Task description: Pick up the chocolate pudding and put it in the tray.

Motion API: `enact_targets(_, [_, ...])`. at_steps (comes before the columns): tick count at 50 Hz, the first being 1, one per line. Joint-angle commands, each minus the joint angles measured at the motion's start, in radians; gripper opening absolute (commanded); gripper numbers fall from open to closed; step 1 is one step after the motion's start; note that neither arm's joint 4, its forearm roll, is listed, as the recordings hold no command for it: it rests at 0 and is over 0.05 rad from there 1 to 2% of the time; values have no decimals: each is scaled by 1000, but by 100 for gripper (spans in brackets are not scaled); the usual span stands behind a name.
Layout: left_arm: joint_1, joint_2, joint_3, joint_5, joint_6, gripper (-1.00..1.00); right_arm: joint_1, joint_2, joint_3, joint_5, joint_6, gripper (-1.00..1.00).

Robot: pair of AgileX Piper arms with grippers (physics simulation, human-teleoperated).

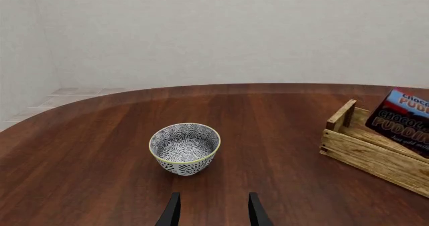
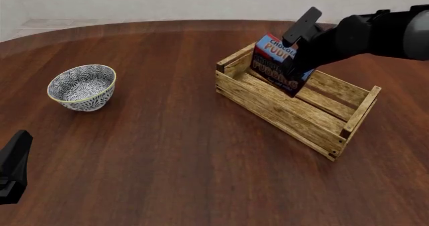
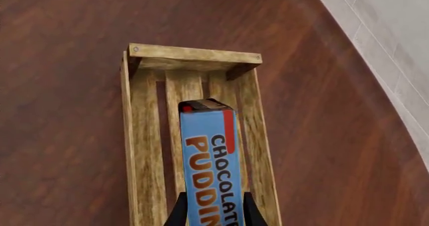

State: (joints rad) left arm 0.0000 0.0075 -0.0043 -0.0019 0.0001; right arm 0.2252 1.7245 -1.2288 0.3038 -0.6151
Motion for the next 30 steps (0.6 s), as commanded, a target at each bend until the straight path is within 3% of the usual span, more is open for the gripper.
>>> enact_targets(1, [0,0,0,0,0,100,6,8,3,-9,19,-100])
enact_targets(30, [0,0,0,0,0,100,3,35,12,-30,25,-100])
